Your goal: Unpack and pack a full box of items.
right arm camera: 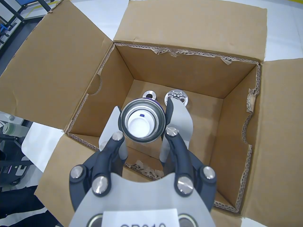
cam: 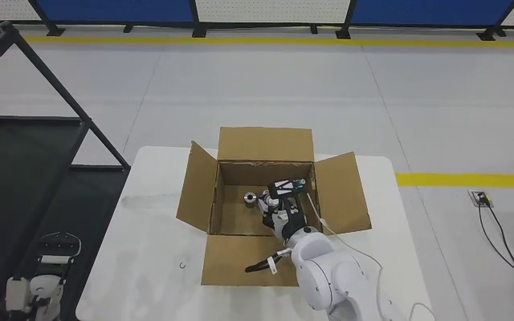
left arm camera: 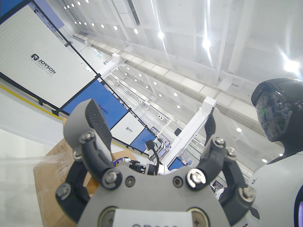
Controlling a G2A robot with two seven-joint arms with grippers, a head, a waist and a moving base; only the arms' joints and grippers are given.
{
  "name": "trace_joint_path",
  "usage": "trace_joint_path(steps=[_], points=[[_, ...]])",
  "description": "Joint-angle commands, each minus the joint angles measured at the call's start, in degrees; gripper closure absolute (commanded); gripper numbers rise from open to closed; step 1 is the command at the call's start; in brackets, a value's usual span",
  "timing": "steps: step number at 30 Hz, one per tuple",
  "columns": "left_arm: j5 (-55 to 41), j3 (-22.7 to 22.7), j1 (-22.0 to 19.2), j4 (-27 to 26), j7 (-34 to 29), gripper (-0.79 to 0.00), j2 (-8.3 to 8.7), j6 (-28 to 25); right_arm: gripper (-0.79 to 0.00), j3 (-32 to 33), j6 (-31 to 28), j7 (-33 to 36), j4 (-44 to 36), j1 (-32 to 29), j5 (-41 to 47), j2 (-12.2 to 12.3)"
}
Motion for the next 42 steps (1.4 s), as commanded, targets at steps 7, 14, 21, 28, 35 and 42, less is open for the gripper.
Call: trace_joint_path(steps=[7, 14, 21, 28, 35, 42], points=[[0.0, 0.0, 0.0, 0.0, 0.0, -0.785, 0.0, 0.0, 0.0, 0.41, -1.34, -1.22, 0.32, -0.81, 0.98, -0.06], [0.0, 0.0, 0.0, 0.0, 0.0, -0.785, 0.0, 0.0, 0.0, 8.79, 1.44, -4.46, -5.08, -3.09, 5.64, 0.06], [0.0, 0.0, 0.0, 0.0, 0.0, -0.785, 0.0, 0.0, 0.0, 21.44, 2.33, -6.47, -13.08, -9.99, 8.24, 1.12], [0.0, 0.0, 0.0, 0.0, 0.0, -0.785, 0.0, 0.0, 0.0, 32.74, 5.95, -8.51, -14.84, -13.96, 10.41, 1.61], [0.0, 0.0, 0.0, 0.0, 0.0, -0.785, 0.0, 0.0, 0.0, 39.41, 6.79, -6.09, -10.4, -15.56, 9.16, 2.22], [0.0, 0.0, 0.0, 0.0, 0.0, -0.785, 0.0, 0.0, 0.0, 41.01, 1.95, -0.5, -2.33, -14.79, 2.72, 3.21]])
